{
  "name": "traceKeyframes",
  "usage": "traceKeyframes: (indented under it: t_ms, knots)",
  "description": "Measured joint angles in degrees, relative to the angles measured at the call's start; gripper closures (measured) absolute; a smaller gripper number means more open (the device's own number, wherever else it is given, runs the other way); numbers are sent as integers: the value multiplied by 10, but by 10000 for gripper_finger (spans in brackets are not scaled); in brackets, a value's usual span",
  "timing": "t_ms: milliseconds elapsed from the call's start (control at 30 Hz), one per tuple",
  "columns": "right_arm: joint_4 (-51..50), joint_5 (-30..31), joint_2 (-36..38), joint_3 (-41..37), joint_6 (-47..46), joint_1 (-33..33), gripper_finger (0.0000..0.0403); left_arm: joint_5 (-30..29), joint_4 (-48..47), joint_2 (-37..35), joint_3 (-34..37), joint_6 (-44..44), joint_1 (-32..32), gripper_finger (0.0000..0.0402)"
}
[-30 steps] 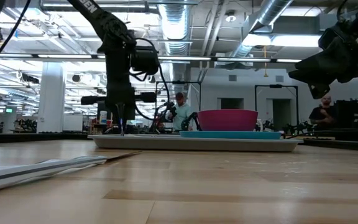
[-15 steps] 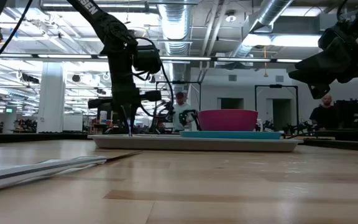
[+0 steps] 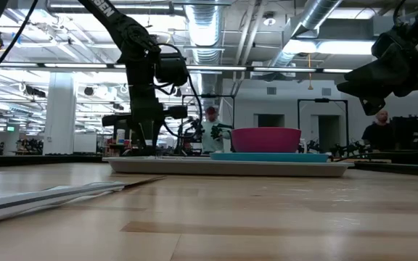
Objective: Set up tray
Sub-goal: Put the iridescent fork on the light brown napkin, then put the light green spoon on the light brown napkin
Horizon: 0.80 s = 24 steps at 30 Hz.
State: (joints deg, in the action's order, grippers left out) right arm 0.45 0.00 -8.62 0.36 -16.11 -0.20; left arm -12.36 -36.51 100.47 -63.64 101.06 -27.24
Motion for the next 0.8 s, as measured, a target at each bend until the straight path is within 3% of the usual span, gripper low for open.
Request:
traceKeyframes:
  t_ms: [100, 300, 367, 533, 600, 667, 800]
  knots:
    - [0, 0, 0, 0, 0, 0, 280, -38, -2, 0, -7, -74, 9, 338]
    - [0, 0, 0, 0, 0, 0, 280, -56, -57, 0, -74, -415, 42, 339]
    - [0, 0, 0, 0, 0, 0, 280, -8, -113, 0, -112, -560, 48, 339]
    - [0, 0, 0, 0, 0, 0, 280, 212, -233, -1, -195, -962, 51, 339]
    - [0, 0, 0, 0, 0, 0, 280, 264, -268, -6, -206, -1077, 60, 339]
    - [0, 0, 0, 0, 0, 0, 280, 265, -288, -18, -207, -1127, 82, 339]
    - [0, 0, 0, 0, 0, 0, 280, 181, -340, -40, -204, -1249, 139, 339]
